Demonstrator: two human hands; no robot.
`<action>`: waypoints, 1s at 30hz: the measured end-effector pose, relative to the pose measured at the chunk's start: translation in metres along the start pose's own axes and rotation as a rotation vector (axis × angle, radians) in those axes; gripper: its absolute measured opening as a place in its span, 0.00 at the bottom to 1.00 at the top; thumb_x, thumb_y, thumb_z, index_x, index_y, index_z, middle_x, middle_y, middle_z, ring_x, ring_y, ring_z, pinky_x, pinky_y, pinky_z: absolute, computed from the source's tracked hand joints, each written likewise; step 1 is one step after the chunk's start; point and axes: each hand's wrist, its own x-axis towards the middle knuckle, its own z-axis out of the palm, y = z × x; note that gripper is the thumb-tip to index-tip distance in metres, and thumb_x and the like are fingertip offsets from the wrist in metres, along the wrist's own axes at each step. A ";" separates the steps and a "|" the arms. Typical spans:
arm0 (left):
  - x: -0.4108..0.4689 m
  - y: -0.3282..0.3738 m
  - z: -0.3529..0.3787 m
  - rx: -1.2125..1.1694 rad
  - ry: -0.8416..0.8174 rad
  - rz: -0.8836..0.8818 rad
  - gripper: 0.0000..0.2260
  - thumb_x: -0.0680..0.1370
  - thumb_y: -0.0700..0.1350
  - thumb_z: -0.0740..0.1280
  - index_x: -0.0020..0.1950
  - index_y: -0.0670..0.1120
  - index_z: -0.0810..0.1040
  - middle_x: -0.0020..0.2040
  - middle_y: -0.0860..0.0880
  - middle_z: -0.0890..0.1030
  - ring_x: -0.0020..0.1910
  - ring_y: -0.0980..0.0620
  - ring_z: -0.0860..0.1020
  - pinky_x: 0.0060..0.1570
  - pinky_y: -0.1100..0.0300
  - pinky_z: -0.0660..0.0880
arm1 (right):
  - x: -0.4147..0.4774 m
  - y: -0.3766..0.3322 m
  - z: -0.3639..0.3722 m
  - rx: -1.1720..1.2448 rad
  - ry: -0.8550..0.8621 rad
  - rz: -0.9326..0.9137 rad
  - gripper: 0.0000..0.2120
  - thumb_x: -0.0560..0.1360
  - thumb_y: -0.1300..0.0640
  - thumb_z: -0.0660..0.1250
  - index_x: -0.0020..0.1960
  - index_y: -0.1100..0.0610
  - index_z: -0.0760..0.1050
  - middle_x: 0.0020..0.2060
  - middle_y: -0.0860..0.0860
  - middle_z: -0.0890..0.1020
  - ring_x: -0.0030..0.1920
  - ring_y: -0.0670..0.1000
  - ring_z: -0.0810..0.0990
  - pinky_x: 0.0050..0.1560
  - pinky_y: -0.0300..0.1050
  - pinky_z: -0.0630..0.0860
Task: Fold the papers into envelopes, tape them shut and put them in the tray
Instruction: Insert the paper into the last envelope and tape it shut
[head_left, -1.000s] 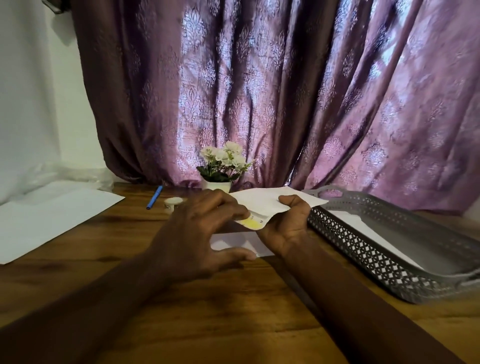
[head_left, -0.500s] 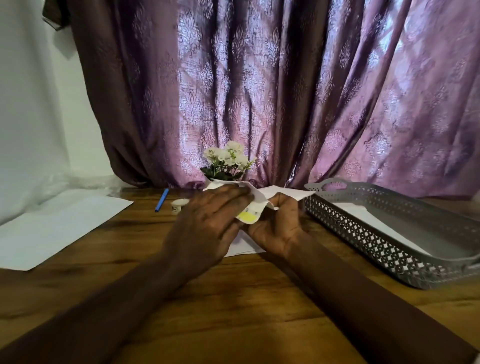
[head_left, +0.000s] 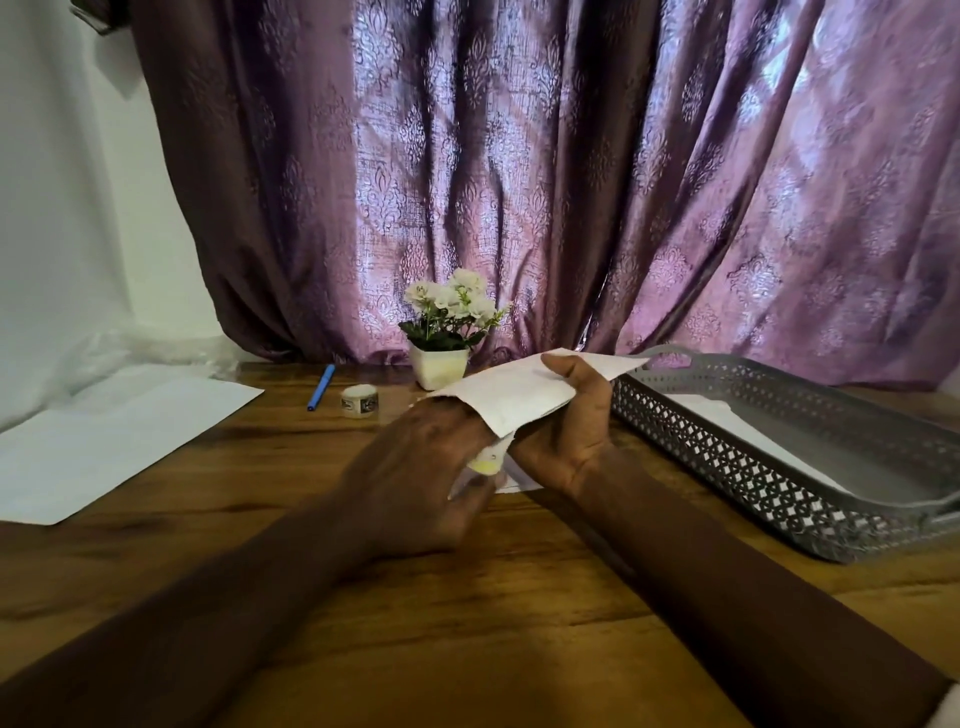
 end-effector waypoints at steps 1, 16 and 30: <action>-0.002 0.000 0.003 -0.005 -0.074 -0.017 0.32 0.77 0.61 0.65 0.77 0.47 0.68 0.74 0.47 0.73 0.73 0.48 0.70 0.72 0.52 0.68 | 0.000 0.003 -0.001 -0.028 -0.001 0.013 0.16 0.76 0.54 0.60 0.59 0.62 0.72 0.43 0.59 0.79 0.45 0.58 0.78 0.61 0.55 0.73; -0.001 0.015 0.009 -0.316 -0.382 -0.153 0.45 0.72 0.74 0.65 0.81 0.58 0.49 0.81 0.54 0.60 0.76 0.54 0.64 0.73 0.49 0.68 | 0.001 0.013 -0.004 -0.160 -0.009 0.047 0.32 0.70 0.42 0.73 0.65 0.63 0.77 0.58 0.64 0.78 0.69 0.68 0.77 0.73 0.68 0.68; 0.013 0.007 0.001 0.182 -0.045 0.004 0.32 0.73 0.35 0.71 0.75 0.50 0.70 0.70 0.46 0.77 0.67 0.45 0.76 0.60 0.50 0.78 | -0.002 -0.022 0.001 -0.154 0.188 -0.010 0.27 0.64 0.62 0.56 0.63 0.63 0.71 0.60 0.63 0.79 0.56 0.65 0.78 0.56 0.61 0.78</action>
